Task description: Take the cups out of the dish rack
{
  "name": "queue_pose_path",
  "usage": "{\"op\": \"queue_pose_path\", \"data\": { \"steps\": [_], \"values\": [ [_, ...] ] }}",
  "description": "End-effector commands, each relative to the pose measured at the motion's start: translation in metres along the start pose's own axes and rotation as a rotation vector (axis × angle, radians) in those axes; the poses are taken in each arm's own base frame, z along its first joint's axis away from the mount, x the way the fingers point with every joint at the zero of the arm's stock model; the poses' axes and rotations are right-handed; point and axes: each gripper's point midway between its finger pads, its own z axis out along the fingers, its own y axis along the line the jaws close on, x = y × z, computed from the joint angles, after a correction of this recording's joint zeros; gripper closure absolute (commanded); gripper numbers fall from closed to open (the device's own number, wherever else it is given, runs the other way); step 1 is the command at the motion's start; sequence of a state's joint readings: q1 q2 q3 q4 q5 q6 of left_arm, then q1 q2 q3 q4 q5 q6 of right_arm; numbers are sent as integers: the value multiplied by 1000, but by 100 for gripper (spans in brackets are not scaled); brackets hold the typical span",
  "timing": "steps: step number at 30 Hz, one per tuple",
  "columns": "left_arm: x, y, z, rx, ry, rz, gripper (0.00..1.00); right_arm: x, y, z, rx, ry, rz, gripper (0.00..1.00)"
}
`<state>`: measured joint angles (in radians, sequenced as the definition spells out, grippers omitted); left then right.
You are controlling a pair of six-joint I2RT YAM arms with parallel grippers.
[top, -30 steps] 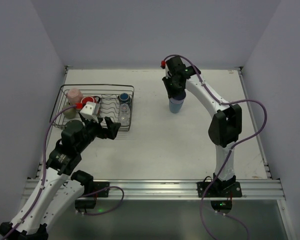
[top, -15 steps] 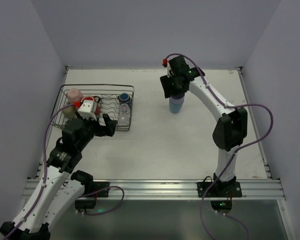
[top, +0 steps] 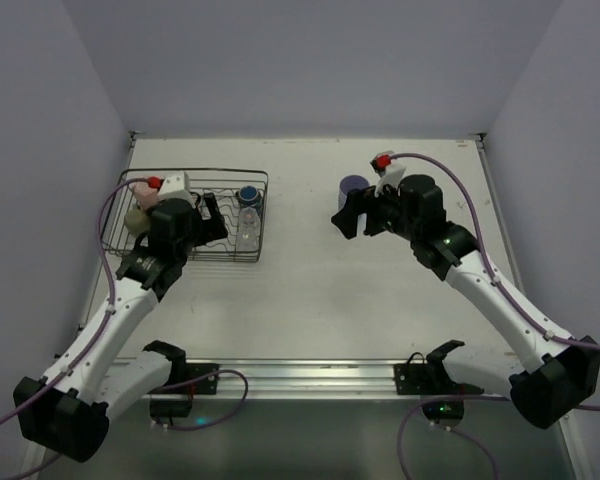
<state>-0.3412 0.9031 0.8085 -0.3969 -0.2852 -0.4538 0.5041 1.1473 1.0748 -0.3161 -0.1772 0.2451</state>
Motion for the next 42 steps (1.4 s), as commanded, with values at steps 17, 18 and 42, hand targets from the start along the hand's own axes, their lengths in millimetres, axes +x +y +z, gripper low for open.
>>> {"op": "queue_pose_path", "data": {
  "steps": [17,18,42],
  "values": [
    [-44,87,106,-219,-19,-43,0,22,36,0,-229,-82,62,11],
    [-45,88,109,-222,-18,-38,0,23,36,1,-231,-79,58,11],
    [-12,121,169,-313,97,11,0,36,53,12,-267,-14,5,10]
  ]
}}
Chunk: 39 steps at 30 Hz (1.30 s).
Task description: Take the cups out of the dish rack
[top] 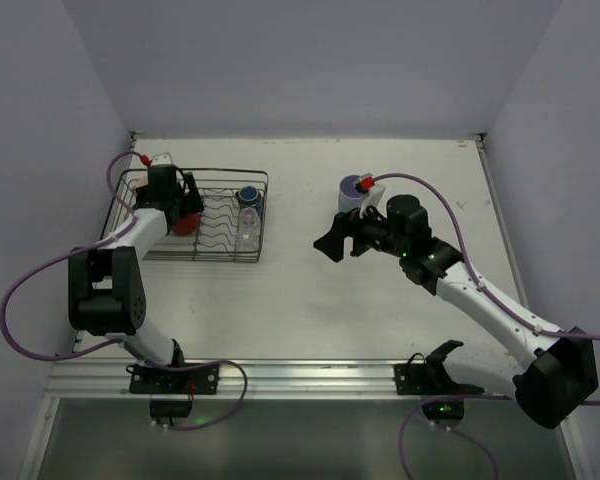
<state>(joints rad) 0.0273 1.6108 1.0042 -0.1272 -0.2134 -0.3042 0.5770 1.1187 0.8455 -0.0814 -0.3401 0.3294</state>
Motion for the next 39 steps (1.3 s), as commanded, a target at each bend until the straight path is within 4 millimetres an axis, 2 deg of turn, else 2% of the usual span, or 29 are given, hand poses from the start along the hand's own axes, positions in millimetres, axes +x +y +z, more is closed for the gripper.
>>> {"op": "queue_pose_path", "data": {
  "steps": [1,3,5,6,7,10,13,14,15,17,19,20,21,22,23,24,25,26,27,28,29,30,32,33,34,36,37,39],
  "values": [
    [-31,-1,3,-1,-94,-13,2,-18,12,0,-41,-46,-48,10],
    [-30,-1,0,5,-98,-19,10,-19,12,-1,-36,-48,-51,10],
    [-30,0,-5,7,-110,-24,27,-19,12,0,-38,-49,-52,11],
    [-38,0,-13,13,-135,-33,41,-18,13,0,-40,-46,-52,11],
    [-39,0,-17,14,-141,-45,47,-19,15,0,-48,-49,-52,11],
    [-52,-3,-39,46,-178,-79,64,-20,18,1,-60,-52,-50,11],
    [-64,-7,-67,93,-221,-116,76,-22,26,2,-91,-65,-32,12],
    [-63,-9,-73,111,-226,-122,77,-22,28,1,-98,-62,-8,12],
    [-71,-9,-88,131,-261,-137,80,-28,33,2,-115,-84,-4,12],
    [-73,-11,-109,170,-288,-161,82,-36,42,-2,-146,-111,22,12],
    [-72,-14,-124,214,-305,-179,84,-44,49,-6,-174,-148,40,12],
    [-65,-20,-130,259,-296,-178,85,-47,53,-8,-190,-159,73,12],
    [-71,-24,-149,306,-332,-192,85,-54,60,-10,-217,-195,79,12],
    [-63,-35,-157,383,-314,-187,85,-52,64,-12,-238,-200,122,13],
    [-66,-41,-176,447,-343,-188,85,-53,67,-14,-258,-215,137,13],
    [-67,-48,-187,503,-356,-194,85,-62,75,-17,-299,-266,140,14],
    [-58,-56,-194,563,-336,-221,85,-53,76,-16,-314,-261,163,14],
    [-55,-69,-216,672,-345,-219,85,-55,81,-19,-342,-277,201,14],
    [-59,-77,-231,744,-361,-264,85,-62,94,-23,-399,-323,189,14],
    [-55,-84,-241,805,-353,-282,86,-54,97,-21,-422,-316,191,14],
    [-47,-93,-251,888,-345,-285,86,-54,101,-22,-442,-326,194,15],
    [-54,-96,-269,949,-397,-295,86,-55,108,-21,-466,-341,191,15],
    [-37,-114,-285,1072,-327,-337,86,-52,112,-19,-486,-340,204,15],
    [-41,-118,-300,1139,-337,-375,86,-53,113,-16,-494,-347,211,15],
    [-29,-124,-301,1179,-295,-388,86,-52,113,-14,-496,-346,218,15],
    [-26,-133,-316,1273,-279,-420,87,-54,117,-13,-515,-353,230,16],
    [-17,-139,-318,1302,-247,-423,87,-53,118,-9,-520,-344,237,17],
    [-11,-149,-329,1354,-234,-432,87,-54,123,-6,-534,-339,238,18]
  ]
}}
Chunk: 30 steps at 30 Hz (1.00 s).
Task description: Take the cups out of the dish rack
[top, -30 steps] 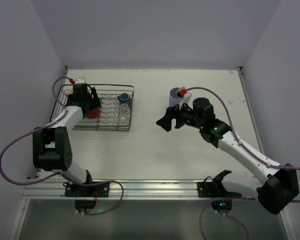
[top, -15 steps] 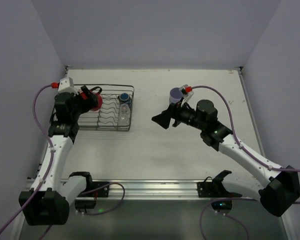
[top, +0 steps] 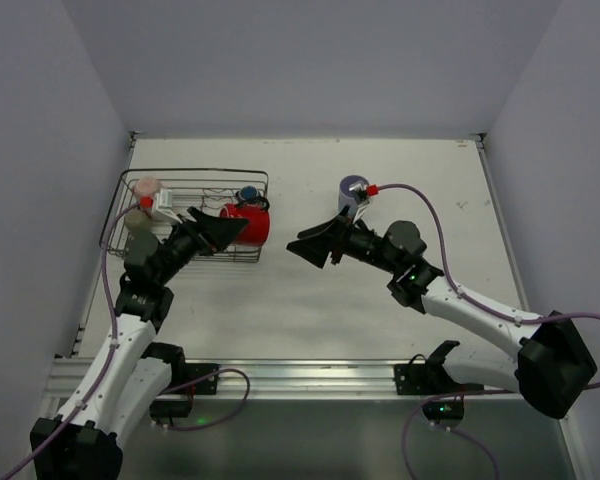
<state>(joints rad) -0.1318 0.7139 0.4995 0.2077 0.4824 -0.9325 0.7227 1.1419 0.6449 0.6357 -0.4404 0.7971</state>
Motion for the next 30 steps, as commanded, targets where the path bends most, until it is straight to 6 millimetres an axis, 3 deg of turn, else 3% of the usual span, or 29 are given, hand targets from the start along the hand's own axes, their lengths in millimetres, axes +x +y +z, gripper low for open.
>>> {"op": "queue_pose_path", "data": {
  "steps": [1,8,17,22,27,28,29,30],
  "values": [
    [-3,-67,-4,273,-19,-48,87,-18,23,12,-93,-72,-15,19],
    [3,-85,-10,359,-35,-109,89,-10,23,22,-106,-62,7,26],
    [12,-87,-15,393,-64,-227,90,-11,46,41,-215,-47,14,37],
    [14,-98,-15,418,-68,-240,89,-7,46,51,-248,-40,63,51],
    [16,-100,-12,415,-60,-257,72,-8,57,51,-323,-63,89,67],
    [18,-100,-12,414,-56,-259,67,-8,58,50,-330,-61,95,74],
    [18,-100,-11,414,-51,-256,53,-10,60,49,-338,-70,93,88],
    [19,-99,-11,412,-50,-251,46,-8,58,48,-333,-70,97,94]
  ]
}}
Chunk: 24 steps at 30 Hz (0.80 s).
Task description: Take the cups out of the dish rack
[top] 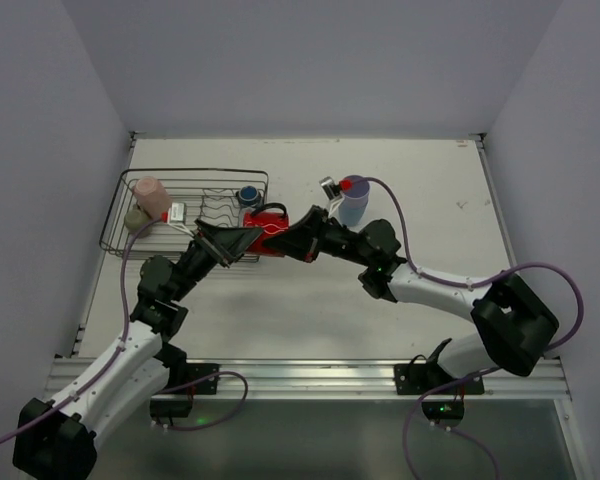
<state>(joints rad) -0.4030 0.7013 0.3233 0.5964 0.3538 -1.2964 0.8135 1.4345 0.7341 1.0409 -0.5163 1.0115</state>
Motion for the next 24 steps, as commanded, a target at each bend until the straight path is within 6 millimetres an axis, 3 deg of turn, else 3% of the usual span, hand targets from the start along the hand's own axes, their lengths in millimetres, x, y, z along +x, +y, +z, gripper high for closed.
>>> {"op": "queue_pose_path", "data": {
  "steps": [1,2,3,4,5,6,8,10,11,13,14,16,17,18,19,20,21,22,24],
  "values": [
    [-9,-46,0,164,-36,61,28,-21,28,1,-92,-82,-59,99],
    [-8,-40,1,139,-28,93,20,-22,29,-1,-90,-88,-64,100],
    [-12,-48,3,133,-27,128,13,-20,26,-6,-71,-94,-73,100],
    [-14,-47,4,105,-25,169,0,-28,37,-11,-79,-119,-92,100],
    [-9,-21,5,-24,19,239,0,-31,31,-15,-43,-124,-88,100],
    [-19,-33,7,-46,13,290,0,-34,29,-19,-28,-123,-91,100],
    [-22,-18,-1,-154,29,397,0,-42,30,-27,7,-117,-98,100],
    [-31,-30,-10,-164,-1,465,0,-49,33,-30,31,-112,-123,100],
    [-29,-20,-17,-213,24,503,0,-50,22,-34,85,-95,-113,100],
    [-39,-28,-27,-238,-13,564,0,-62,29,-39,111,-104,-162,100],
    [-39,-22,-35,-277,8,613,0,-62,13,-47,196,-79,-141,100],
    [-47,-29,-45,-300,-16,674,0,-86,14,-59,282,-111,-221,100],
    [-46,-21,-52,-337,12,724,0,-89,-10,-78,423,-90,-190,100],
    [-47,-20,-56,-350,16,752,0,-109,-2,-87,473,-108,-268,100],
    [-46,-13,-64,-387,32,773,0,-125,-13,-102,582,-145,-296,100],
    [-46,-5,-68,-409,52,813,0,-127,-36,-130,747,-122,-269,100],
    [-46,-2,-72,-421,54,831,0,-156,-40,-149,878,-183,-335,100],
    [-43,5,-76,-433,71,844,0,-171,-49,-172,992,-220,-351,100],
    [-35,16,-81,-424,89,854,0,-185,-59,-206,1167,-257,-388,100]
  ]
}}
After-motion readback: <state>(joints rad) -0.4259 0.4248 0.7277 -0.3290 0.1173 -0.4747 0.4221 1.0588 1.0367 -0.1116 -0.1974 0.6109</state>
